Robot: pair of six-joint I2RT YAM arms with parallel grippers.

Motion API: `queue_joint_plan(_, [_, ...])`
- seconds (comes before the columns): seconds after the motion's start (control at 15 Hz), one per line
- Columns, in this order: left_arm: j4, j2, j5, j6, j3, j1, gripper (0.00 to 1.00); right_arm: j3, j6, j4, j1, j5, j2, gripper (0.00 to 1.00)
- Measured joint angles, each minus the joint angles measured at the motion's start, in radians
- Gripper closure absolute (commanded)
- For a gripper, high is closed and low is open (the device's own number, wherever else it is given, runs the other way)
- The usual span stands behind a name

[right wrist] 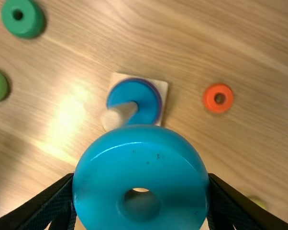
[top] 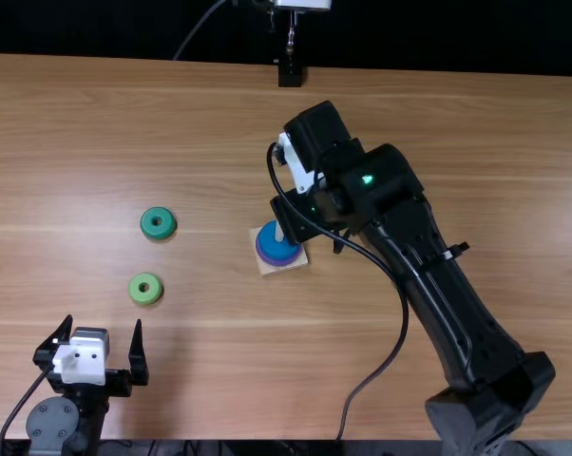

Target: Build the Hanoi tower: stack the rings onto the peg from bottom to top in this color order: purple, dark blue, light blue, dark green, light green, yellow, orange.

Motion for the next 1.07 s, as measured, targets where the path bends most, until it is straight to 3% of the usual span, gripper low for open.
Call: queue_joint_plan(1.07, [0.000, 0.000, 0.000, 0.000, 0.000, 0.000, 0.00, 0.117, 0.012, -0.002, 0.021, 0.000, 0.114, 0.97])
